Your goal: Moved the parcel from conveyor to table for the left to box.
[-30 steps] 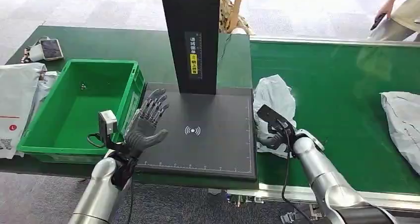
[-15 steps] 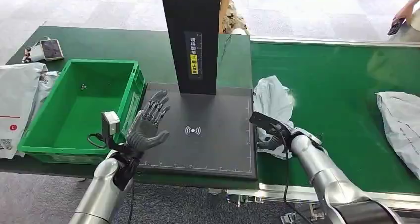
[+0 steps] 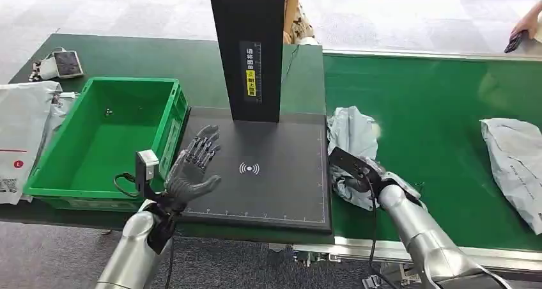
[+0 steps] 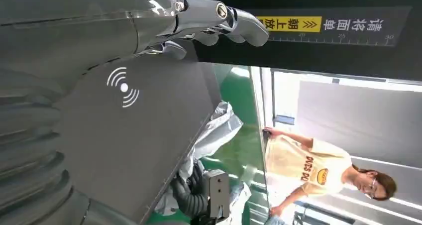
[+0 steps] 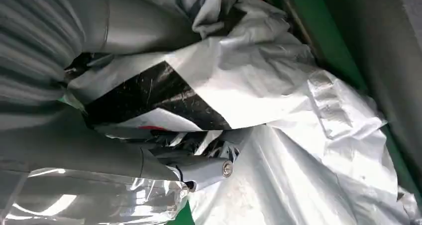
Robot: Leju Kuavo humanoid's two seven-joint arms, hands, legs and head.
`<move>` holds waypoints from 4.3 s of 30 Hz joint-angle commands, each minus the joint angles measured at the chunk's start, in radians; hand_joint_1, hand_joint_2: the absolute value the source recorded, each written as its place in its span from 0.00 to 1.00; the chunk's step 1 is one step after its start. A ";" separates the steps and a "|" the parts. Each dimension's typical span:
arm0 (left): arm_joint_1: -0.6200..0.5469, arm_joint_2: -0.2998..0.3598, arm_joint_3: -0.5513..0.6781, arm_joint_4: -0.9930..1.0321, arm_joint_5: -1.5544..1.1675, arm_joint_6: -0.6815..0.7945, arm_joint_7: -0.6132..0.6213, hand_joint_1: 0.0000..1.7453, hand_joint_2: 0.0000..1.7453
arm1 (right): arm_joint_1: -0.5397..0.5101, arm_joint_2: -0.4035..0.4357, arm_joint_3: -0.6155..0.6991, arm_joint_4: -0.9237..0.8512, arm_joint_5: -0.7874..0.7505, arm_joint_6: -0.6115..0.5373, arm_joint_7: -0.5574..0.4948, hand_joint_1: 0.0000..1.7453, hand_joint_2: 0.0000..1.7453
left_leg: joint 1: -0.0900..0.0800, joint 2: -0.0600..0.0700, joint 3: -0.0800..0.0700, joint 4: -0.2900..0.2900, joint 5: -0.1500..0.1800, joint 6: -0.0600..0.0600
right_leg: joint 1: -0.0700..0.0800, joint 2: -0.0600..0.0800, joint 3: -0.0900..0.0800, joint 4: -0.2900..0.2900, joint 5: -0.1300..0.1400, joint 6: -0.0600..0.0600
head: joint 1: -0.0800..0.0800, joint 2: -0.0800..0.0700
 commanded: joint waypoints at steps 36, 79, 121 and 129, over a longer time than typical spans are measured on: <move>0.043 -0.003 0.063 -0.066 -0.005 0.070 -0.042 0.00 1.00 | 0.185 0.136 -0.309 -0.563 -0.271 -0.564 -0.367 1.00 1.00 | 0.000 0.002 -0.001 -0.002 0.000 -0.001 | 0.000 0.001 -0.001 -0.001 0.000 -0.002 | 0.000 0.000; -0.037 0.016 0.089 -0.037 0.078 0.147 -0.047 0.00 1.00 | -0.128 0.098 0.568 -0.119 -0.035 -0.046 -0.217 0.00 0.00 | 0.001 0.000 0.016 -0.002 0.001 -0.001 | 0.001 -0.001 0.014 -0.001 0.000 -0.002 | 0.000 0.000; -0.059 -0.024 -0.174 -0.023 -0.427 0.362 -0.079 0.00 1.00 | 0.444 0.225 -0.448 -0.947 -0.764 0.161 -0.532 0.00 1.00 | 0.000 -0.001 -0.003 -0.001 0.000 0.000 | 0.000 -0.001 -0.002 -0.001 0.001 -0.001 | 0.000 0.000; -0.339 -0.146 -0.435 0.312 -1.007 0.473 0.175 0.00 1.00 | 0.420 0.273 -0.509 -0.933 -0.732 0.191 -0.510 0.00 1.00 | 0.000 -0.008 -0.004 0.000 0.002 0.000 | 0.001 -0.008 -0.003 0.000 0.000 -0.001 | 0.000 0.000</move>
